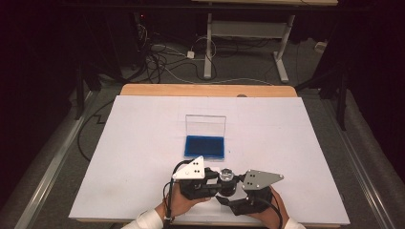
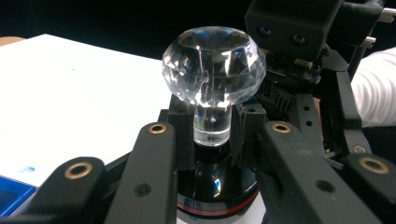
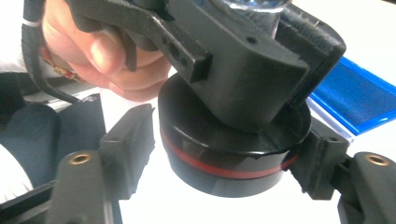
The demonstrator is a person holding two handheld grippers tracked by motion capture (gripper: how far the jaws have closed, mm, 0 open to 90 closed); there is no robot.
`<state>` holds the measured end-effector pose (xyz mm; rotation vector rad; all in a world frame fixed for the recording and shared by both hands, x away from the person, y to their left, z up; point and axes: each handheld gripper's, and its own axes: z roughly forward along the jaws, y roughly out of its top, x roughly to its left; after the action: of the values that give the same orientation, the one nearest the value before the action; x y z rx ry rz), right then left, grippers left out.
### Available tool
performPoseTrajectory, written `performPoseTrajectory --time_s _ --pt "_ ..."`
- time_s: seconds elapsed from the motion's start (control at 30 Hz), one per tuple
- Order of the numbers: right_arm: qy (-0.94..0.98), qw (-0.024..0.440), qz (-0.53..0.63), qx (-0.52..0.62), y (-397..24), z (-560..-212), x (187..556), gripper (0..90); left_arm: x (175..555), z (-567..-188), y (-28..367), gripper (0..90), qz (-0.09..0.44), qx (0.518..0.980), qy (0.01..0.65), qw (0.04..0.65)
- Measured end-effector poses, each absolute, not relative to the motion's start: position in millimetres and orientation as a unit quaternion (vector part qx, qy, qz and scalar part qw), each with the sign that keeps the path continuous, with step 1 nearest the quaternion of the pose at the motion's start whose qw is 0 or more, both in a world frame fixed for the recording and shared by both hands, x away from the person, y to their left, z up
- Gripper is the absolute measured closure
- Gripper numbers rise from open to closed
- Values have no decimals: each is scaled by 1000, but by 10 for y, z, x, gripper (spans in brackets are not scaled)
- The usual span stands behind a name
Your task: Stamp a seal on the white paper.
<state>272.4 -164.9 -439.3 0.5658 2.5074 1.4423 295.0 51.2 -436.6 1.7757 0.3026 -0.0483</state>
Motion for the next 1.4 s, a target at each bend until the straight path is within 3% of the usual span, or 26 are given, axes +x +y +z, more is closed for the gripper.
performPoseTrajectory --time_s 0.17,0.67,1.4 --pt "846 103 483 199 -1660 -4396 2739 261 2994 -4359 552 720 -10 784 115 609" --pt "847 104 481 202 -1687 -4414 2755 226 3024 -4286 646 720 2 777 121 617" --pt "833 180 465 241 -2277 -4259 2833 210 3108 -4153 901 720 33 769 136 624"
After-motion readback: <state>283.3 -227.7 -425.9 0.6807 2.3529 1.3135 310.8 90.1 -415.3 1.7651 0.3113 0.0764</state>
